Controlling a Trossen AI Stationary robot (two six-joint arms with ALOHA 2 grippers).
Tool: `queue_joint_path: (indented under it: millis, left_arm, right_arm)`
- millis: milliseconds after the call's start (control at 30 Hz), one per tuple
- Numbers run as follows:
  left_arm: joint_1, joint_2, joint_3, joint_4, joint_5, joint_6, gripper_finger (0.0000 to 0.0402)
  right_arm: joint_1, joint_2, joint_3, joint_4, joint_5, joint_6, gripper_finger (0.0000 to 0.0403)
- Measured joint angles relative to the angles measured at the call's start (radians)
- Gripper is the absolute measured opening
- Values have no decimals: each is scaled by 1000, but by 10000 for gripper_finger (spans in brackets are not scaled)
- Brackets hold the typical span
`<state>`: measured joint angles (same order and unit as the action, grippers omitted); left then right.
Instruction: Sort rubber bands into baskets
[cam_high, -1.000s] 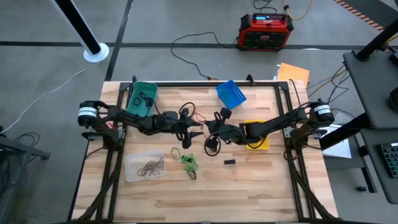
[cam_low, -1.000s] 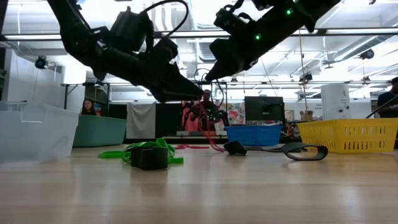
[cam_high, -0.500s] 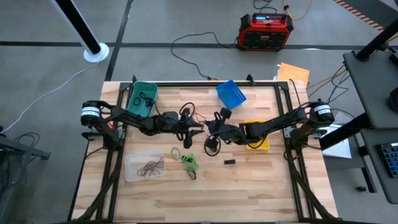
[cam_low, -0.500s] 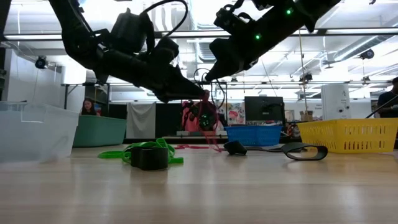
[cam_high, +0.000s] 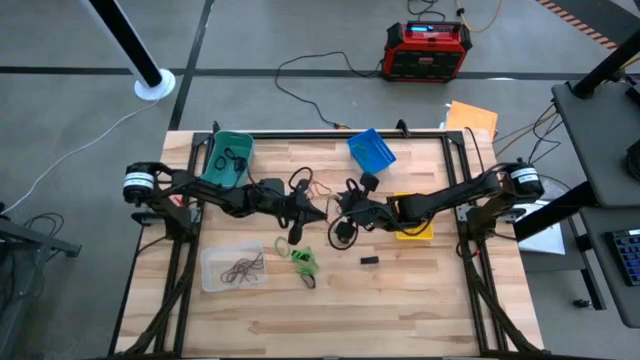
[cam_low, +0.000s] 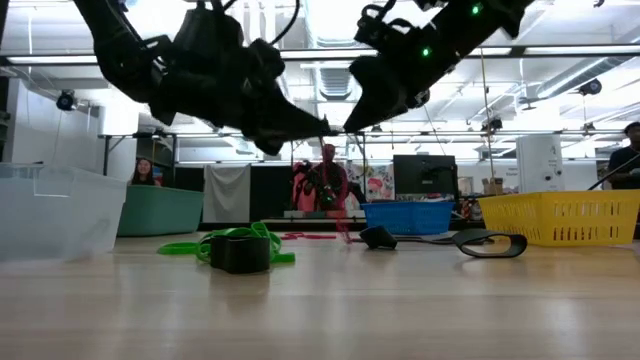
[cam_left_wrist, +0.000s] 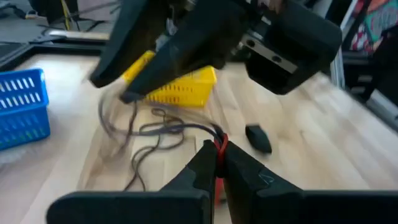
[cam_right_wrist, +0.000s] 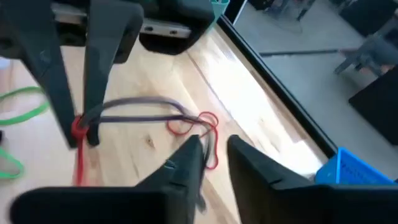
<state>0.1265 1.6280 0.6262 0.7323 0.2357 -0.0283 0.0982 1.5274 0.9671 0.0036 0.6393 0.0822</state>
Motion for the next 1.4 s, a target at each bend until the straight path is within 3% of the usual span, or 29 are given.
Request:
queue_joint_path:
  millis: [100,300,467,733,1000,1400]
  left_arm:
    - [3,-37,0,-18,13,-31,3]
    - [3,-99,0,-132,13,-40,2]
    - [3,-109,0,-131,13,-39,2]
    - [1,-110,1,-93,115,-30,5]
    - [1,-110,1,-71,129,-33,8]
    - [1,-110,1,-38,148,-48,9]
  right_arm:
    - [3,-24,12,-61,-8,0,113]
    - [35,-49,13,-24,-19,-84,173]
    - [41,-32,14,107,-190,-157,184]
    - [41,-8,12,167,-263,-198,159]
    - [41,-6,12,192,-327,-209,120]
    - [40,-6,11,215,-340,-259,43]
